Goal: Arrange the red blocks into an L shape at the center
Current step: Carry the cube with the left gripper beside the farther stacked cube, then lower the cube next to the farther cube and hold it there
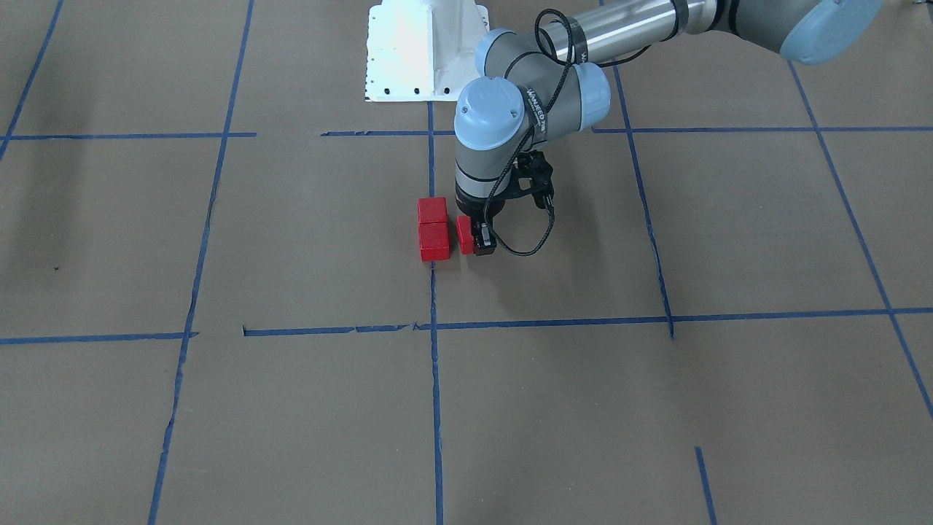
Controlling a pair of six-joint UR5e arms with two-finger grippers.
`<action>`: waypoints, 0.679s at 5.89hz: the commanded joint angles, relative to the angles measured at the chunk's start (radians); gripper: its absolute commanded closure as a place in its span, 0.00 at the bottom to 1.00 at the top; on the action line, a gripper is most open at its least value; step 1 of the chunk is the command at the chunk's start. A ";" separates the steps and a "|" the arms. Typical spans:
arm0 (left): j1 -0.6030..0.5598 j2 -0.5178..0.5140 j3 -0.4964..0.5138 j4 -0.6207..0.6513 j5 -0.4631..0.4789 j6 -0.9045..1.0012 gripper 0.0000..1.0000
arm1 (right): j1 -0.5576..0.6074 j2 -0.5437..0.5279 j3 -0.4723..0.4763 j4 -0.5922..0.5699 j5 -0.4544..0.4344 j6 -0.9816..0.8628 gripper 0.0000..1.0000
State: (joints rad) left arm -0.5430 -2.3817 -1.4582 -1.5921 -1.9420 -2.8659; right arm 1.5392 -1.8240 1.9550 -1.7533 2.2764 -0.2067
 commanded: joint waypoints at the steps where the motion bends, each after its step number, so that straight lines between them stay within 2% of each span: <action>1: 0.008 -0.002 0.002 -0.012 0.000 0.000 0.70 | -0.001 -0.001 -0.001 0.000 0.000 0.000 0.00; 4: 0.021 -0.013 0.048 -0.075 0.002 0.005 0.69 | -0.001 -0.003 -0.001 0.000 0.000 0.000 0.00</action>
State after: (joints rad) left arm -0.5254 -2.3943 -1.4220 -1.6433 -1.9409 -2.8634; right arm 1.5392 -1.8268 1.9543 -1.7533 2.2764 -0.2081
